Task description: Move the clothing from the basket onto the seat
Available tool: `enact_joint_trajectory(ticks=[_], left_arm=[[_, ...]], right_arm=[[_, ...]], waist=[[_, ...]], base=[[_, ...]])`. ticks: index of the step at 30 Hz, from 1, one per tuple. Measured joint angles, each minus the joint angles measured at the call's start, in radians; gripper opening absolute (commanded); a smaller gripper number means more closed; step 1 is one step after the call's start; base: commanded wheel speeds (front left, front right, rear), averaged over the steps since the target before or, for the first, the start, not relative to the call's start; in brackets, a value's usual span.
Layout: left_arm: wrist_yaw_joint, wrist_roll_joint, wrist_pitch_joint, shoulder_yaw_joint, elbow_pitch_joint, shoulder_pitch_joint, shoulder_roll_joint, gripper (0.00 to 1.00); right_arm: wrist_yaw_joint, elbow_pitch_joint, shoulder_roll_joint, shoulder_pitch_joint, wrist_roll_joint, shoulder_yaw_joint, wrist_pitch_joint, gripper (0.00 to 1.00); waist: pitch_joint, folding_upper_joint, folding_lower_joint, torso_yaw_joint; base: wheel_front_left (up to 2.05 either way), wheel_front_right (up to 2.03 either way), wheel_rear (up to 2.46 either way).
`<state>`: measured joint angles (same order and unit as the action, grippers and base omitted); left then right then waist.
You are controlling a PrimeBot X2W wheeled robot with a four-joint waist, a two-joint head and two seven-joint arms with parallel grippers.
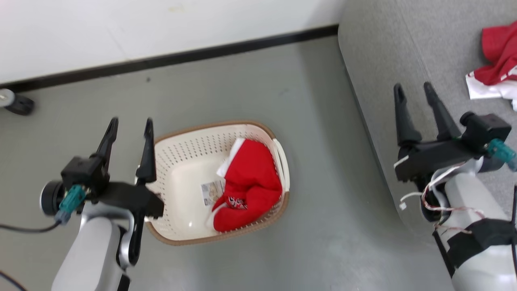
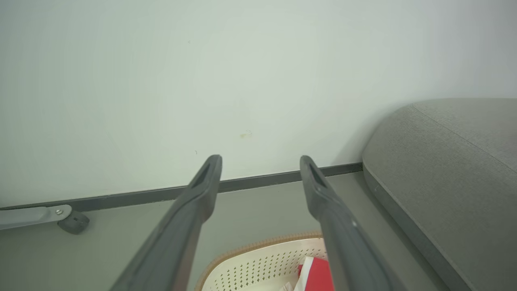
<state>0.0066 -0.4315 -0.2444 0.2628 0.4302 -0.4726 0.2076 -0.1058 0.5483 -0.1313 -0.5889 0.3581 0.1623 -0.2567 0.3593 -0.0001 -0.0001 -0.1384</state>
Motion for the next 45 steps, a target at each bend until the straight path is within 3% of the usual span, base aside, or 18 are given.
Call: enact_joint_trajectory(ticks=[20,32,45], left_arm=[[0.091,-0.015,-0.005,-0.136,-0.026,0.321,0.007,1.00],[0.108,0.003,-0.005,-0.212,-0.112,0.488,-0.020,1.00],[0.109,0.065,-0.005,-0.216,-0.199,0.587,-0.060,1.00]], right_arm=[[-0.001,-0.105,0.020,0.295,-0.017,0.031,0.000,1.00],[-0.001,-0.164,0.032,0.421,-0.063,0.078,0.000,1.00],[0.013,-0.207,0.035,0.473,-0.098,0.097,0.000,1.00]], waist=[[-0.239,-0.0001,-0.0001,0.072],[-0.318,-0.0001,-0.0001,0.099],[-0.364,-0.0001,0.0000,0.104]], base=[[0.00,0.00,0.00],[0.00,0.00,0.00],[0.00,0.00,0.00]])
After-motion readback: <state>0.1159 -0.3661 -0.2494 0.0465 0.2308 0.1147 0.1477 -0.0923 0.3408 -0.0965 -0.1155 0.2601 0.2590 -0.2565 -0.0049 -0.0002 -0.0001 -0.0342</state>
